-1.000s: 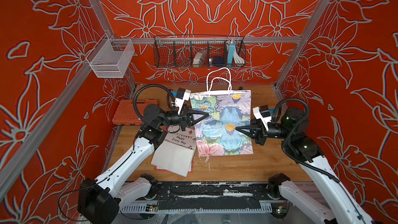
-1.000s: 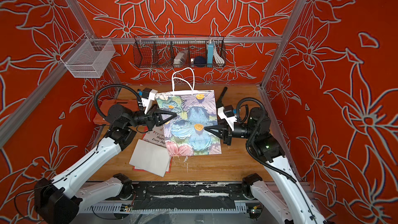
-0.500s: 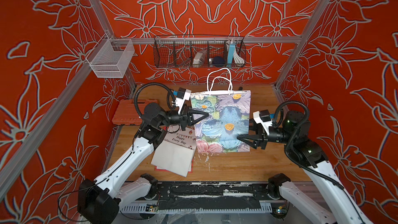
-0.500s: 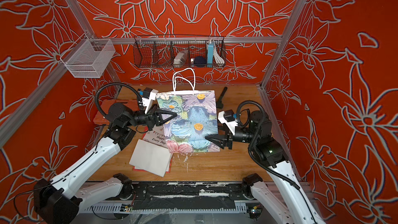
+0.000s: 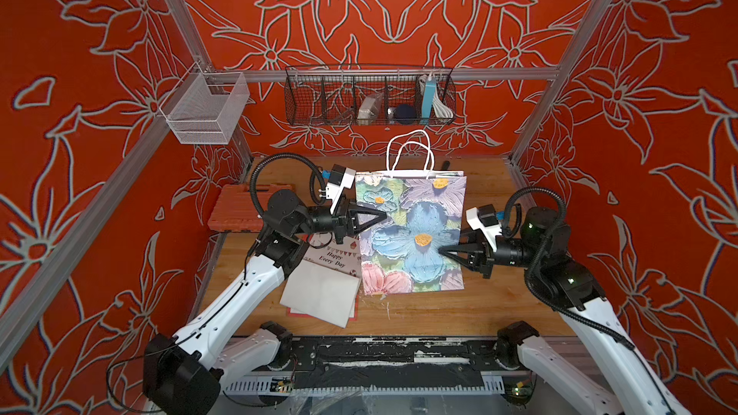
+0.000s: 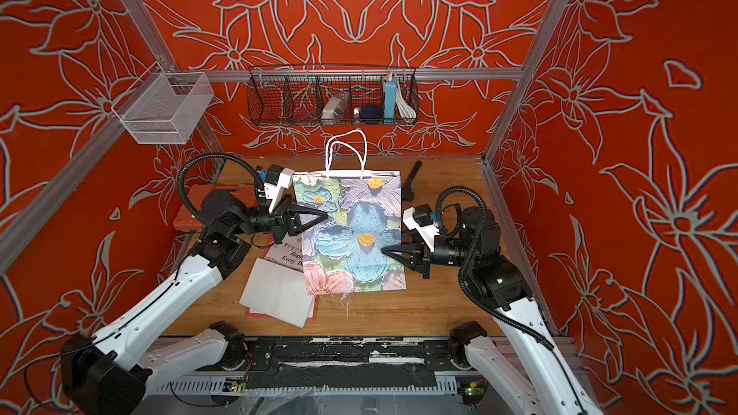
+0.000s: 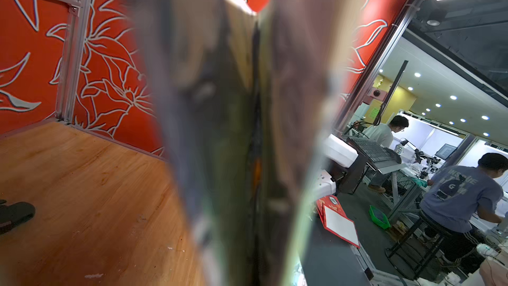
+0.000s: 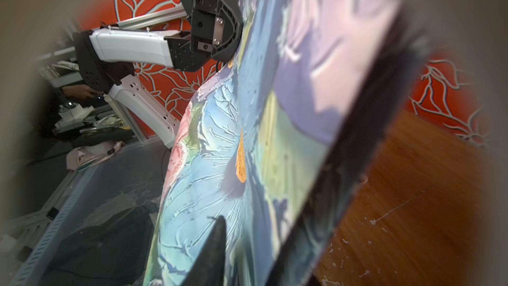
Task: Put away the paper bag
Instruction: Press the paper bag.
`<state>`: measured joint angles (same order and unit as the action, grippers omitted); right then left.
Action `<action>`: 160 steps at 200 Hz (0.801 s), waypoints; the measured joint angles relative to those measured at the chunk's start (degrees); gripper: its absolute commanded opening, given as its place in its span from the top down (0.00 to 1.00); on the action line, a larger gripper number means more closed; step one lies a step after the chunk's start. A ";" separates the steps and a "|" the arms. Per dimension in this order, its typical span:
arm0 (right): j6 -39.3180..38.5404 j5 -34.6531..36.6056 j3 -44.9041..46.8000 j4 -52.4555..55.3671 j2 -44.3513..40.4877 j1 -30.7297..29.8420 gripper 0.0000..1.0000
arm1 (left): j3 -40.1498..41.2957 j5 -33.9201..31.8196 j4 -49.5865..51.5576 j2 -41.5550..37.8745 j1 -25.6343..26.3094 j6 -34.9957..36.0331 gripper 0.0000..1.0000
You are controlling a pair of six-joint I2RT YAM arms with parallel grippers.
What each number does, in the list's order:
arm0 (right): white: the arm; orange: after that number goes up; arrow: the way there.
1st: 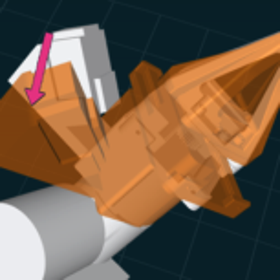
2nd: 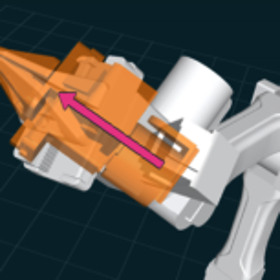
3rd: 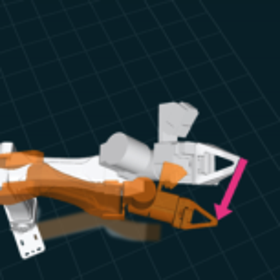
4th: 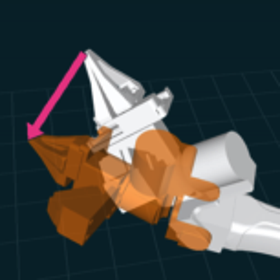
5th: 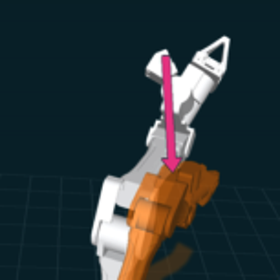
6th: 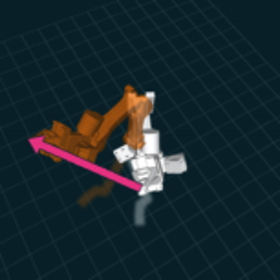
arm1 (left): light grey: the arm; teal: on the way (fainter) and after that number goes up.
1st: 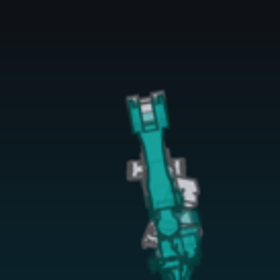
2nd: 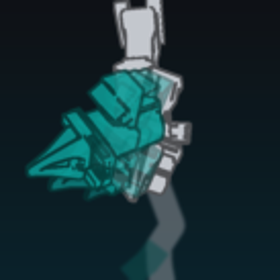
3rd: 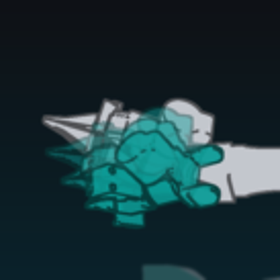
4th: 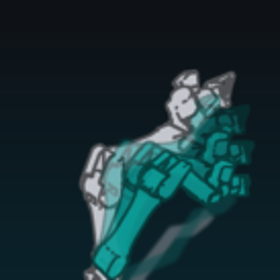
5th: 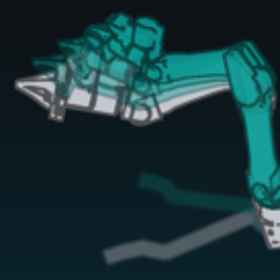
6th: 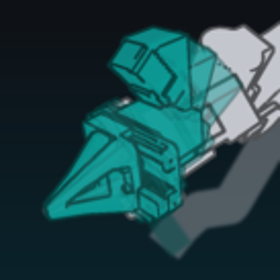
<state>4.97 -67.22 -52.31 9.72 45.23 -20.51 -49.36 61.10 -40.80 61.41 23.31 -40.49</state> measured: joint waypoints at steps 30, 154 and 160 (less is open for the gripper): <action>-2.82 2.25 -0.04 4.83 -1.79 0.00 0.39 | -1.42 0.50 3.63 -0.04 -0.07 1.99 1.00; -5.14 4.37 1.64 10.60 -3.61 0.00 0.59 | -1.51 1.75 8.31 -0.72 -0.17 5.18 1.00; -4.98 4.76 1.53 10.23 -3.52 0.00 0.58 | -1.40 1.86 8.63 -0.90 -0.17 5.62 1.00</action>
<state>-0.01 -62.46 -50.78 19.94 41.71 -20.51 -50.76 62.96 -32.16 60.51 23.14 -34.87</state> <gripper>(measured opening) 0.354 0.047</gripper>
